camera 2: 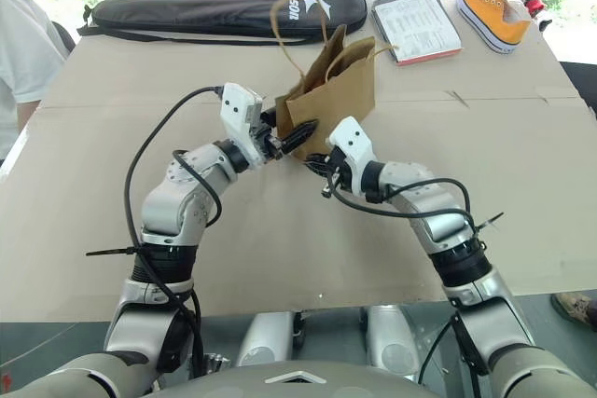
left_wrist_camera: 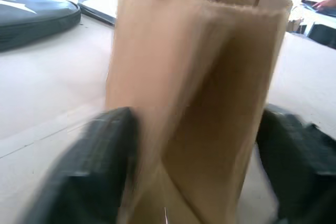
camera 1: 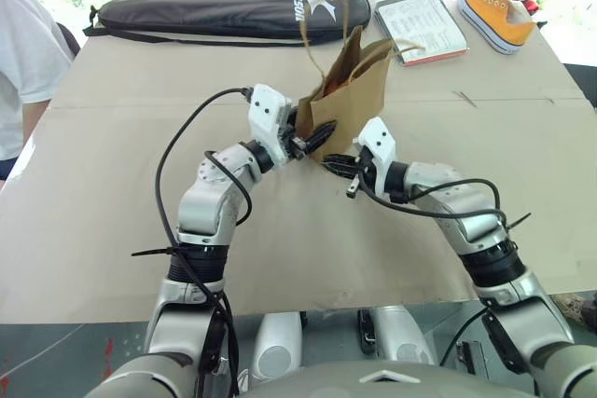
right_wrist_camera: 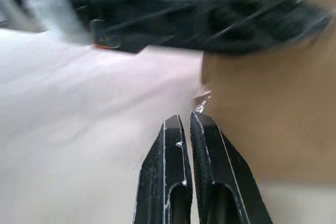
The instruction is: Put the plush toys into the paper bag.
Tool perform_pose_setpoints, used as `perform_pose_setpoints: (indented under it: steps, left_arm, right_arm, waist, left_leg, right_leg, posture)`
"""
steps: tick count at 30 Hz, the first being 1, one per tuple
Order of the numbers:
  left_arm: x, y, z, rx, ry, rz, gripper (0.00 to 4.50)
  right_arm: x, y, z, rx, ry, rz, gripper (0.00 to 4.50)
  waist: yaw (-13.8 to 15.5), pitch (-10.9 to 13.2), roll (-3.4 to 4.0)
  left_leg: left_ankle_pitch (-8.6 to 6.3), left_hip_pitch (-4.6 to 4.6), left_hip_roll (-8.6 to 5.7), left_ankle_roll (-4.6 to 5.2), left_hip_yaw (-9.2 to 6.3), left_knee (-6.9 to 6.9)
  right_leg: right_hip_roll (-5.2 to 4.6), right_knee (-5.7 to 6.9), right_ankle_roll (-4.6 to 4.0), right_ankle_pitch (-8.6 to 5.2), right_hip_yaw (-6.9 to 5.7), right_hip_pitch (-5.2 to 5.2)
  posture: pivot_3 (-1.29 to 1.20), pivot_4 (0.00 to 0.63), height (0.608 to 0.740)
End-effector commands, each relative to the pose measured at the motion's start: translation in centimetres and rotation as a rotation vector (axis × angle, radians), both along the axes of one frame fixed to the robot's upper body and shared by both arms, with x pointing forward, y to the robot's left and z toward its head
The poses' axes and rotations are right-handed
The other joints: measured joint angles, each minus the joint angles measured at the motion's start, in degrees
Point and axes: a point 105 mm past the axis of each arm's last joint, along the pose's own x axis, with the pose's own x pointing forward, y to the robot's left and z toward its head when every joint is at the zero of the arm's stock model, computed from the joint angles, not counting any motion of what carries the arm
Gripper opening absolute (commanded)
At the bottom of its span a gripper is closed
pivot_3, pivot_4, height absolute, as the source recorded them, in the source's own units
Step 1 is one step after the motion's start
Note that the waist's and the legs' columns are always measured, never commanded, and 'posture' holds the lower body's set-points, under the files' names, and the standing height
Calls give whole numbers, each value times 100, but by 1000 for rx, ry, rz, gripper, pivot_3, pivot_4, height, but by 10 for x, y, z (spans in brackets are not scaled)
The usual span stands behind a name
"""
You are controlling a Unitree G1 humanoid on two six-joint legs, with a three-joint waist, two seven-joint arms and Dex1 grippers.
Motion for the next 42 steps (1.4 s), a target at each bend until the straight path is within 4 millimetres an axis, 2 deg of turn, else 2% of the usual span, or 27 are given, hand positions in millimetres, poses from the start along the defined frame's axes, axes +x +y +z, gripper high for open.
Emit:
perform_pose_setpoints:
  steps: [1,4,5,8,11,14,16,17,19,22,23,25,28,32,35,39,42]
  left_arm:
    - [-2,0,12,-15,-77,5,1704]
    - [-5,5,19,-33,-113,-52,258]
    - [-7,7,21,-40,-125,-74,59]
    - [-11,17,28,9,-178,-197,59]
    - [-20,28,29,104,-234,-373,59]
    - [-17,46,28,220,-280,-476,0]
    - [-11,55,28,293,-319,-523,0]
    - [-9,59,24,336,-314,-562,0]
    - [-6,63,16,380,-292,-621,0]
    - [-1,63,10,367,-253,-658,0]
    - [-1,63,7,379,-244,-666,347]
    - [-1,59,3,390,-234,-686,1042]
    - [7,66,14,287,-205,-578,2435]
    - [-1,79,19,252,-137,-460,4471]
    - [-28,90,19,176,-26,-394,4471]
    - [-69,107,10,108,111,-260,4471]
    - [-99,119,-2,79,188,-150,4471]
  right_arm:
    - [-13,-3,26,57,-68,22,0]
    - [-22,-12,31,56,-103,-3,0]
    - [-24,-13,33,57,-116,-9,0]
    - [-29,-26,42,40,-198,-62,0]
    - [-49,-43,54,91,-211,-22,0]
    - [-73,-69,60,65,-211,-22,837]
    - [-86,-90,57,5,-208,-49,1823]
    - [-91,-103,55,-32,-208,-86,1977]
    - [-97,-122,54,-95,-218,-142,2929]
    - [-100,-134,58,-123,-243,-181,4146]
    - [-99,-135,59,-126,-247,-190,4486]
    - [-99,-141,60,-139,-252,-205,4500]
    - [-92,-140,66,-159,-291,-213,4500]
    - [-91,-150,73,-126,-291,-224,4500]
    - [-95,-166,74,-122,-265,-225,4500]
    - [-102,-186,75,-130,-237,-225,4500]
    - [-105,-204,67,-189,-196,-235,4500]
  waist:
    - [-13,0,0]
    - [-4,0,0]
    - [-2,0,0]
    - [-3,0,0]
    - [10,0,0]
    - [50,0,0]
    - [74,-2,-3]
    - [90,-2,-3]
    - [141,-2,-3]
    - [108,-3,-4]
    - [100,-3,-4]
    - [74,-3,-5]
    - [45,-3,-5]
    - [-25,-3,-5]
    - [-59,-4,-2]
    - [-30,-4,1]
    - [12,-4,2]
  left_leg:
    - [0,1,1,0,0,0]
    - [0,3,1,0,-3,-2]
    - [0,3,1,0,-3,-1]
    - [0,3,0,0,0,-1]
    - [0,3,0,-1,-1,-1]
    - [0,-3,-2,-1,0,-1]
    - [0,-2,-5,0,1,-1]
    - [0,0,-5,0,2,-1]
    - [0,1,-6,0,1,0]
    - [0,2,-6,0,4,4]
    - [0,2,-4,0,4,6]
    - [0,3,-3,0,2,8]
    - [0,1,-3,0,-1,8]
    - [0,0,-2,0,-4,5]
    - [0,4,3,0,-2,-3]
    - [-1,11,7,0,-3,-9]
    - [0,15,8,-1,-1,-7]
  right_leg:
    - [1,1,0,0,0,0]
    - [2,2,0,0,-1,0]
    - [2,2,0,0,-1,1]
    - [1,0,0,0,-1,0]
    - [1,-1,-1,-1,-3,0]
    - [-3,-11,-1,-1,-6,2]
    - [-6,-13,-1,-2,-7,3]
    - [-6,-15,-1,-2,-7,6]
    - [-5,-15,-1,-3,-10,8]
    - [-5,-15,0,-3,-6,9]
    - [-4,-14,1,-3,-5,9]
    - [-3,-11,2,-3,-5,10]
    - [-3,-10,2,-2,-6,10]
    - [-3,-8,3,-2,-6,10]
    - [-2,-9,3,-3,-2,9]
    - [-7,-8,2,-3,-6,10]
    - [-14,-9,5,-7,-12,14]
  posture:
    - [0,150,740]
    - [0,150,740]
    - [0,150,740]
    - [0,150,740]
    - [0,150,740]
    - [0,150,740]
    - [0,150,740]
    - [0,150,740]
    - [0,150,740]
    - [0,150,740]
    - [0,150,740]
    - [0,150,740]
    - [0,150,740]
    - [0,150,740]
    - [0,150,740]
    - [0,150,740]
    - [0,150,740]
